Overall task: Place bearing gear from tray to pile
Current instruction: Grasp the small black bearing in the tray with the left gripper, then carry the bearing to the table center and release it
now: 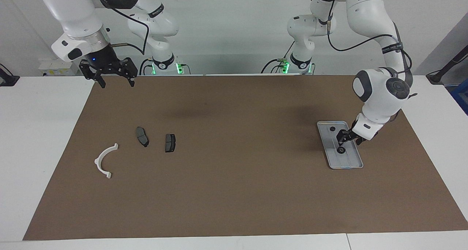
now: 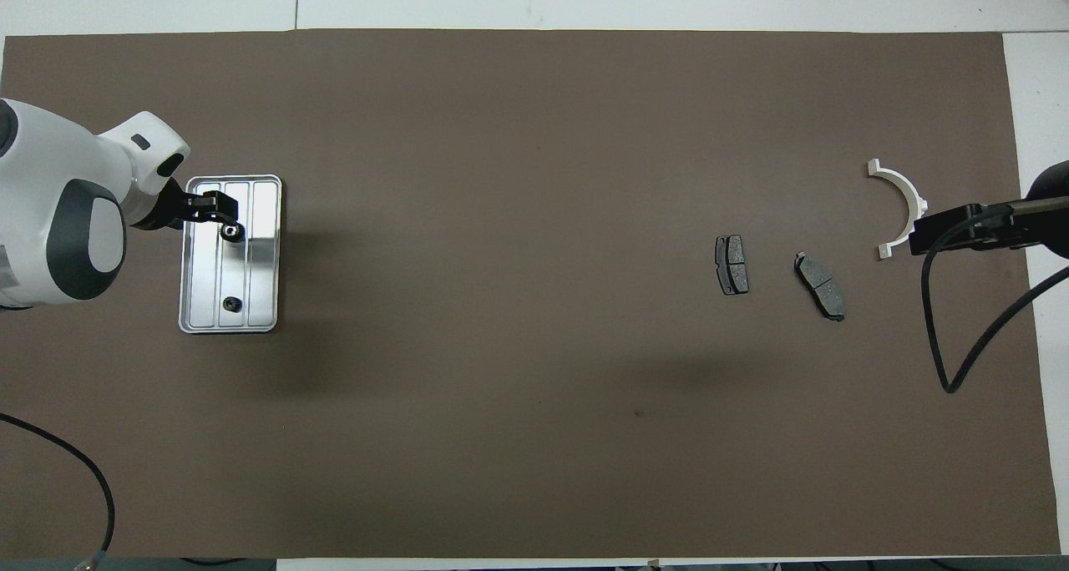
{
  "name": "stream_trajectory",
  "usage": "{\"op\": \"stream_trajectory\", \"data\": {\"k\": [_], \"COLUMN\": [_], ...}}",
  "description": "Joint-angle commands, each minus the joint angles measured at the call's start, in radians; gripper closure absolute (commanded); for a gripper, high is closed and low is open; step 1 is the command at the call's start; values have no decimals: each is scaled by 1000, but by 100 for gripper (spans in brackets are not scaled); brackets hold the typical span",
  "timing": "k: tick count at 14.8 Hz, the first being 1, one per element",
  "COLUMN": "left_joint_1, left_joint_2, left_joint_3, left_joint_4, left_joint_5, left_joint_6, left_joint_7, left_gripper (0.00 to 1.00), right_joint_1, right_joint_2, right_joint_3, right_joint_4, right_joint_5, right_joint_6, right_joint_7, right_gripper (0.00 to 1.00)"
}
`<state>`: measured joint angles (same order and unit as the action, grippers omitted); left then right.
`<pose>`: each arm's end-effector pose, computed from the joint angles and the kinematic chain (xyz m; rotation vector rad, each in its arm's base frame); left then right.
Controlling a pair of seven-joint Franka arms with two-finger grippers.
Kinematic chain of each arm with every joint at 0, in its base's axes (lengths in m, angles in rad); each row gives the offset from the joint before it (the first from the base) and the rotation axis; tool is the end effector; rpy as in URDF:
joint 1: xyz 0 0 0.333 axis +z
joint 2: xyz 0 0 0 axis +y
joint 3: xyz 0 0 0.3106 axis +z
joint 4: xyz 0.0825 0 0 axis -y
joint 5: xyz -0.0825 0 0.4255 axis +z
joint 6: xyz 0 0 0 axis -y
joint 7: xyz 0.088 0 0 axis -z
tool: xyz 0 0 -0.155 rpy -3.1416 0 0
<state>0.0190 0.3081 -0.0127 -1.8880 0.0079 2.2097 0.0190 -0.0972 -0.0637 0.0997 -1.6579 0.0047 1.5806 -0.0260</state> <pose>0.6562 0.0048 0.2680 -3.1387 0.0263 -0.0213 0.5758 0.0035 0.5644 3.1397 0.0442 -0.0219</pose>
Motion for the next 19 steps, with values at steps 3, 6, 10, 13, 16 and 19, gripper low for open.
{"op": "stream_trajectory", "data": {"k": [3, 6, 10, 13, 16, 19], "left_joint_1": [-7, -5, -4, -4, -5, -10], "left_joint_2": [39, 42, 42, 39, 40, 42], "left_joint_3": [-1, -1, -3, -3, -3, -3], "left_joint_4": [-43, -53, -72, -97, -97, -73], "left_joint_5": [1, 1, 1, 1, 1, -8], "left_joint_6": [97, 110, 123, 150, 148, 119], "left_joint_7": [-59, -60, -62, -62, -65, -79], "left_gripper": [22, 24, 27, 33, 64, 94], "right_joint_1": [-9, -4, 7, 8, 10, 39], "right_joint_2": [-19, -21, -22, -21, -19, -19], "right_joint_3": [6, 6, 6, 6, 6, 6], "right_joint_4": [-22, -25, -29, -29, -29, -29], "right_joint_5": [11, 12, 15, 15, 15, 15], "right_joint_6": [5, 6, 6, 13, 50, 52], "right_joint_7": [-9, -11, -6, 0, 1, 5], "right_gripper": [0, 0, 0, 0, 0, 0]}}
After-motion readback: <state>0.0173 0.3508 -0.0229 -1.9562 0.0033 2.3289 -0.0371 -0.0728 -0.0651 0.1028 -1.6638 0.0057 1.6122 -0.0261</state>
